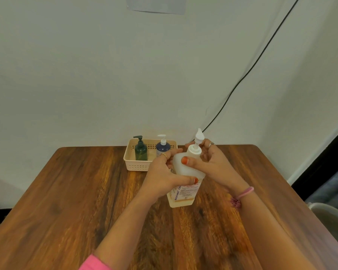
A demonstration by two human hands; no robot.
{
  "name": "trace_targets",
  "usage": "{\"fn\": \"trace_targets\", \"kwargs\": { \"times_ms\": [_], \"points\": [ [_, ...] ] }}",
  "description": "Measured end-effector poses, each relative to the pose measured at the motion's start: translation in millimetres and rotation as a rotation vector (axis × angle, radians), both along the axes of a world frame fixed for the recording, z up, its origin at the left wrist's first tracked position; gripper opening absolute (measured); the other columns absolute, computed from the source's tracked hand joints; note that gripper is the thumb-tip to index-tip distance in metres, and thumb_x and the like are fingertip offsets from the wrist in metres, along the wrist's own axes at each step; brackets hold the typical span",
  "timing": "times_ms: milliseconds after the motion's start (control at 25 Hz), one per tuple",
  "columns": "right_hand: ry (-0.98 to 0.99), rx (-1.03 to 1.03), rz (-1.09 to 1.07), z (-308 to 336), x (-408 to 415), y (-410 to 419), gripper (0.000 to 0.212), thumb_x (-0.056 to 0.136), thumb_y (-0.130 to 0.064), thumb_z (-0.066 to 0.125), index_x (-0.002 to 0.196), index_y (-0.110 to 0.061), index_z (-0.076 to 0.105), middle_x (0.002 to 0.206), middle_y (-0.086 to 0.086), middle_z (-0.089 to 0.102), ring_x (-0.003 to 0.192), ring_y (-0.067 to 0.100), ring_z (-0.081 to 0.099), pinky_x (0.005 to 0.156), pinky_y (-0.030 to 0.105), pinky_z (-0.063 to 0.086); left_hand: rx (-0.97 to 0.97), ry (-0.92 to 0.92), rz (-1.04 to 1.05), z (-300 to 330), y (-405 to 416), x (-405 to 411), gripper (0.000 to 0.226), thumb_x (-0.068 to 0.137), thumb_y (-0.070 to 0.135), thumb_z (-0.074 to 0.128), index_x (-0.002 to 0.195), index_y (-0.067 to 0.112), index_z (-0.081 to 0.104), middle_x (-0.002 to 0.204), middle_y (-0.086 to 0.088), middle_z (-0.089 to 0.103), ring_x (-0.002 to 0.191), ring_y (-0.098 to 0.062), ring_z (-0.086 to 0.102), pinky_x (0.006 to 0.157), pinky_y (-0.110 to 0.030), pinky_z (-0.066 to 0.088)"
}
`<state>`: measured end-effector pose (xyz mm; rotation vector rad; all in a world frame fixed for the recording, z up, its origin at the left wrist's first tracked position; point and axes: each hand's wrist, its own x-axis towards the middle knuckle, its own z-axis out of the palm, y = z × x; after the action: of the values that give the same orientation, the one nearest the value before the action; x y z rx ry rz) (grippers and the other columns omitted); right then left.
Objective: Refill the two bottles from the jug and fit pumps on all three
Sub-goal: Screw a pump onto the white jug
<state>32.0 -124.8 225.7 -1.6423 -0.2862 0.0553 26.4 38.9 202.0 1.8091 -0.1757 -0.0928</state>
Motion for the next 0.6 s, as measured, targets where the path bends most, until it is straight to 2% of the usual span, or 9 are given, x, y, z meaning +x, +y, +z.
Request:
{"fn": "trace_targets", "kwargs": {
  "times_ms": [120, 240, 320, 440, 520, 600],
  "points": [
    [0.002, 0.045, 0.078, 2.4, -2.7, -5.6, 0.064, 0.072, -0.018, 0.072, 0.131, -0.021, 0.049, 0.122, -0.006, 0.064, 0.107, 0.015, 0.065, 0.081, 0.031, 0.056, -0.007, -0.004, 0.010, 0.8, -0.5, -1.0, 0.078, 0.056, 0.025, 0.090, 0.122, 0.037, 0.051, 0.115, 0.014, 0.059, 0.103, -0.006, 0.058, 0.080, -0.026, 0.055],
    [-0.038, 0.103, 0.013, -1.0, -2.9, -5.0, 0.055, 0.072, -0.014, 0.073, 0.123, -0.009, 0.056, 0.112, 0.002, 0.070, 0.103, 0.022, 0.067, 0.082, 0.040, 0.057, -0.012, -0.013, 0.011, 3.0, -0.5, -1.3, 0.077, 0.055, 0.025, 0.090, 0.118, 0.040, 0.050, 0.113, 0.016, 0.057, 0.100, -0.002, 0.056, 0.075, -0.020, 0.052],
    [-0.011, 0.126, -0.041, -2.3, -2.0, -1.2, 0.060, 0.066, -0.016, 0.078, 0.120, -0.005, 0.053, 0.104, 0.005, 0.073, 0.099, 0.026, 0.069, 0.080, 0.044, 0.058, -0.001, -0.025, -0.004, 4.8, -1.3, -2.8, 0.078, 0.055, 0.024, 0.090, 0.119, 0.040, 0.049, 0.111, 0.019, 0.056, 0.098, 0.001, 0.055, 0.072, -0.016, 0.051],
    [0.010, 0.123, -0.019, 0.1, -0.6, -2.3, 0.063, 0.066, -0.020, 0.077, 0.122, -0.008, 0.051, 0.106, 0.002, 0.072, 0.101, 0.024, 0.068, 0.078, 0.038, 0.058, -0.011, -0.020, -0.007, 4.6, -1.5, -3.6, 0.079, 0.055, 0.023, 0.090, 0.123, 0.035, 0.051, 0.111, 0.018, 0.057, 0.099, 0.000, 0.055, 0.074, -0.018, 0.052],
    [0.021, 0.161, 0.044, 3.3, -2.1, -5.4, 0.059, 0.073, -0.016, 0.073, 0.127, -0.011, 0.051, 0.117, 0.000, 0.068, 0.107, 0.020, 0.065, 0.083, 0.035, 0.057, -0.027, -0.012, 0.002, 3.6, -1.3, -3.4, 0.079, 0.054, 0.023, 0.091, 0.122, 0.036, 0.051, 0.111, 0.017, 0.057, 0.099, -0.001, 0.056, 0.074, -0.019, 0.053],
    [-0.006, 0.163, 0.025, 3.4, -2.3, -5.2, 0.053, 0.074, -0.012, 0.074, 0.124, -0.010, 0.056, 0.118, 0.002, 0.068, 0.108, 0.021, 0.065, 0.083, 0.036, 0.057, -0.042, -0.010, 0.005, 3.8, -1.2, -2.9, 0.077, 0.054, 0.022, 0.091, 0.118, 0.038, 0.051, 0.110, 0.017, 0.057, 0.098, -0.001, 0.057, 0.071, -0.017, 0.052]
  ]
}}
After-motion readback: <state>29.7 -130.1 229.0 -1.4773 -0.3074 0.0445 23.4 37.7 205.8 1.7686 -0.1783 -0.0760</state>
